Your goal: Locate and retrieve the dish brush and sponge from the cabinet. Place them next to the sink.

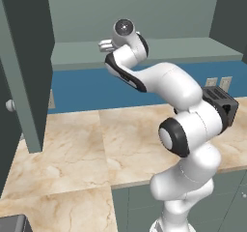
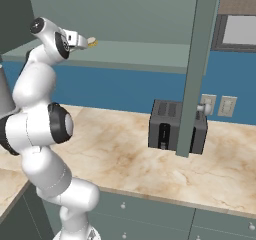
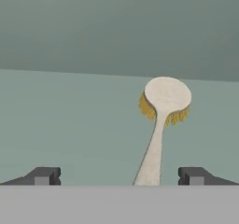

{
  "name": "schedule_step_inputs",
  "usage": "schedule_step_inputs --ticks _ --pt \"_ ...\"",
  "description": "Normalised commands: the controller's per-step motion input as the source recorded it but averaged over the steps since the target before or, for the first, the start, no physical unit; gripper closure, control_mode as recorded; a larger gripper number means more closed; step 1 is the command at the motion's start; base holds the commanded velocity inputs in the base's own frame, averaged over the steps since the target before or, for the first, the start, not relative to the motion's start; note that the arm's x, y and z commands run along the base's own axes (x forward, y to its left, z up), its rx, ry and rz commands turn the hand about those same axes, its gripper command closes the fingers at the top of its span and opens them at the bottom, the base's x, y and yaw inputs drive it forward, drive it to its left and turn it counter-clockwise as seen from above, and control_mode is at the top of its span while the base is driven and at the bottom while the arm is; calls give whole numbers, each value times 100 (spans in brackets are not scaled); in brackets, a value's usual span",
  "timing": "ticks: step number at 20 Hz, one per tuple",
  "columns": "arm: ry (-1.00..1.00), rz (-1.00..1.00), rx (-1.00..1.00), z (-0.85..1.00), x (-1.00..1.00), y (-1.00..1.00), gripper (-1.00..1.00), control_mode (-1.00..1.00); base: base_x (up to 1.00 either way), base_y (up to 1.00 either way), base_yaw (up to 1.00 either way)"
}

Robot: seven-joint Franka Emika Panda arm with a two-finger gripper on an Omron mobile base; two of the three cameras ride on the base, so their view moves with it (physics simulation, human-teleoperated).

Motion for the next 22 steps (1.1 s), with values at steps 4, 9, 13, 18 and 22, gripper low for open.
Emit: schedule_step_inputs --ticks 4,9,13,18,22 --pt "0 -4 0 -16 12 -1 -100 -100 0 0 0" --pt "0 -9 0 -17 5 0 -100 -100 0 0 0" --pt "0 -2 1 -11 1 0 -100 -100 0 0 0" --pt "0 -2 3 -17 0 4 100 -100 0 0 0" --pt "0 0 1 -9 1 1 100 -100 0 0 0"
